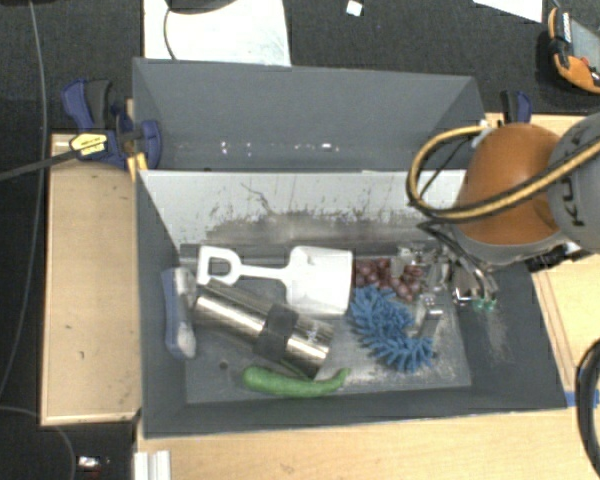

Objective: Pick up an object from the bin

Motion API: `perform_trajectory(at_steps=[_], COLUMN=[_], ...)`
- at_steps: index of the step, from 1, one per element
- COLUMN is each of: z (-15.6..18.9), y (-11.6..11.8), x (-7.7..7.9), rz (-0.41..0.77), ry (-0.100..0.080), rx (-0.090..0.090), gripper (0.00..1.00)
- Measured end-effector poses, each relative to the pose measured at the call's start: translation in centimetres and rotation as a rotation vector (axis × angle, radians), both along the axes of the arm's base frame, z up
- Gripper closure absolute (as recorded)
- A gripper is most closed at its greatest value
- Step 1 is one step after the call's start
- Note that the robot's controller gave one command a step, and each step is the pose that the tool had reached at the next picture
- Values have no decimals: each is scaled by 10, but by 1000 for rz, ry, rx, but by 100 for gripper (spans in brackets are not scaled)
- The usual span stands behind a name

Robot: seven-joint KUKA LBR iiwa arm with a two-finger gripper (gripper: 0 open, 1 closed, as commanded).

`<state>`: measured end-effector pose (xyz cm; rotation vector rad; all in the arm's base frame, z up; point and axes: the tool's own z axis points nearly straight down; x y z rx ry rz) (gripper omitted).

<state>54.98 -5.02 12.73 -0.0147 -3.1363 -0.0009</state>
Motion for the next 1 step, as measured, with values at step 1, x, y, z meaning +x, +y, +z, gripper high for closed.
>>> perform_trajectory(at_steps=[1], z=[4], y=[0], x=[2], rz=[3], ry=[-8], rx=[-1], gripper=[0])
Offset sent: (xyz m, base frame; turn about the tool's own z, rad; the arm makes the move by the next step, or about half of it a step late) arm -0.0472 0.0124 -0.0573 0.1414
